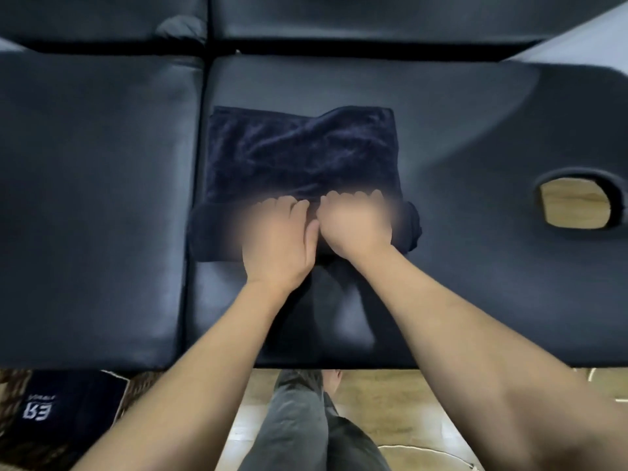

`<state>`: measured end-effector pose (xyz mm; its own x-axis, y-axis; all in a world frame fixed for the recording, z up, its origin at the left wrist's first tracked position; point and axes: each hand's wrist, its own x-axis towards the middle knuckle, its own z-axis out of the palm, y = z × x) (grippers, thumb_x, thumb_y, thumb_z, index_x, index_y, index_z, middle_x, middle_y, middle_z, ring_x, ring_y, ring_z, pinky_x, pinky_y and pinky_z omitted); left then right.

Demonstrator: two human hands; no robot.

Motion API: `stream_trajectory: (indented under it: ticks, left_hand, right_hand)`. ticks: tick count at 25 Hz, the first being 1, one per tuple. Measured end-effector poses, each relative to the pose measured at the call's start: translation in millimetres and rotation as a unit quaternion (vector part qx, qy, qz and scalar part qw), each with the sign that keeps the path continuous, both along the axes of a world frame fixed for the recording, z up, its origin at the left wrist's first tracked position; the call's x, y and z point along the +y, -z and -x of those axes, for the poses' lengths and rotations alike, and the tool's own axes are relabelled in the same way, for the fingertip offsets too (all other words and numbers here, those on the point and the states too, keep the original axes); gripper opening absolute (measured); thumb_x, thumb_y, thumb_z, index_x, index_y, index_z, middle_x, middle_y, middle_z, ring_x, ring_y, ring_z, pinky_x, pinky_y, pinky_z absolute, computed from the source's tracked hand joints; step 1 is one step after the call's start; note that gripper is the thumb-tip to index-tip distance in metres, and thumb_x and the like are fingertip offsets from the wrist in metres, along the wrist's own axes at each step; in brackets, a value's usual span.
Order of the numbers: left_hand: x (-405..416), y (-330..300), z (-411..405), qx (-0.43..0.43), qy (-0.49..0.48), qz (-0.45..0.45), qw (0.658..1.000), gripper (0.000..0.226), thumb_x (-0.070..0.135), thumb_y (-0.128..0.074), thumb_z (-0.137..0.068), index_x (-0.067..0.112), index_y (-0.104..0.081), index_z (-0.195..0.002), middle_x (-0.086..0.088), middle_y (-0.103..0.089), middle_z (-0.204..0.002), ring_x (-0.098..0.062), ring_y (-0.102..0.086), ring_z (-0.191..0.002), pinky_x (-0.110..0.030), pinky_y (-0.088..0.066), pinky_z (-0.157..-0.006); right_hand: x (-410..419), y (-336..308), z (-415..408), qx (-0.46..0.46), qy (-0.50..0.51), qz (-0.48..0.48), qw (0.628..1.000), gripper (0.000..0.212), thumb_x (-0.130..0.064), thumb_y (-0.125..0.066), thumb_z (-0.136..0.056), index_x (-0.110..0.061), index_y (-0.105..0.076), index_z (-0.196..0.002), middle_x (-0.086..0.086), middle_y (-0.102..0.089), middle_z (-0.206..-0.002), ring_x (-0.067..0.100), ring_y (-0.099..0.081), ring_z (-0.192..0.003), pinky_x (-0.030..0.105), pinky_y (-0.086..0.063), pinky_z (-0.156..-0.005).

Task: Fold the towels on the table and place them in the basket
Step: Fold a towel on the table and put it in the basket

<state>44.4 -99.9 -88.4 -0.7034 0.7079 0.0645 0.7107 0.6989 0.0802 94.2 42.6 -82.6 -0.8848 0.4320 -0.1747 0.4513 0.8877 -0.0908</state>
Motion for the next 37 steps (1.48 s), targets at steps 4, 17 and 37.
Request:
stream_trajectory:
  ticks: [4,17,37]
  left_hand:
    - [24.0,0.6,28.0,0.016,0.007,0.023,1.0,0.043,0.038,-0.032,-0.104,0.016,-0.066,-0.093,-0.004,-0.066,-0.09,-0.03,-0.053,-0.077,-0.043,-0.039,-0.073]
    - [27.7,-12.9,77.3,0.014,-0.004,0.055,0.998,0.045,0.043,-0.032,-0.105,0.015,-0.068,-0.102,-0.004,-0.066,-0.094,-0.031,-0.055,-0.083,-0.044,-0.04,-0.082]
    - [91.1,-24.0,148.6,-0.121,-0.039,0.125,0.984,0.043,0.034,-0.027,-0.1,0.022,-0.059,-0.073,-0.007,-0.072,-0.082,-0.03,-0.062,-0.075,-0.039,-0.032,-0.073]
  right_hand:
    - [3.3,-5.2,6.1,0.003,0.044,-0.019,0.999,0.033,-0.033,-0.031,-0.104,-0.019,-0.053,-0.084,0.005,-0.068,-0.091,0.031,-0.056,-0.079,0.042,-0.03,-0.074]
    - [38.3,-6.9,65.7,-0.034,0.017,-0.002,0.999,0.023,-0.025,-0.04,-0.098,-0.016,-0.052,-0.08,0.003,-0.068,-0.077,0.027,-0.046,-0.069,0.039,-0.024,-0.072]
    - [5.5,1.1,69.9,0.069,0.093,-0.054,0.992,0.04,-0.038,-0.038,-0.101,-0.015,-0.067,-0.116,0.006,-0.065,-0.112,0.035,-0.058,-0.109,0.047,-0.037,-0.098]
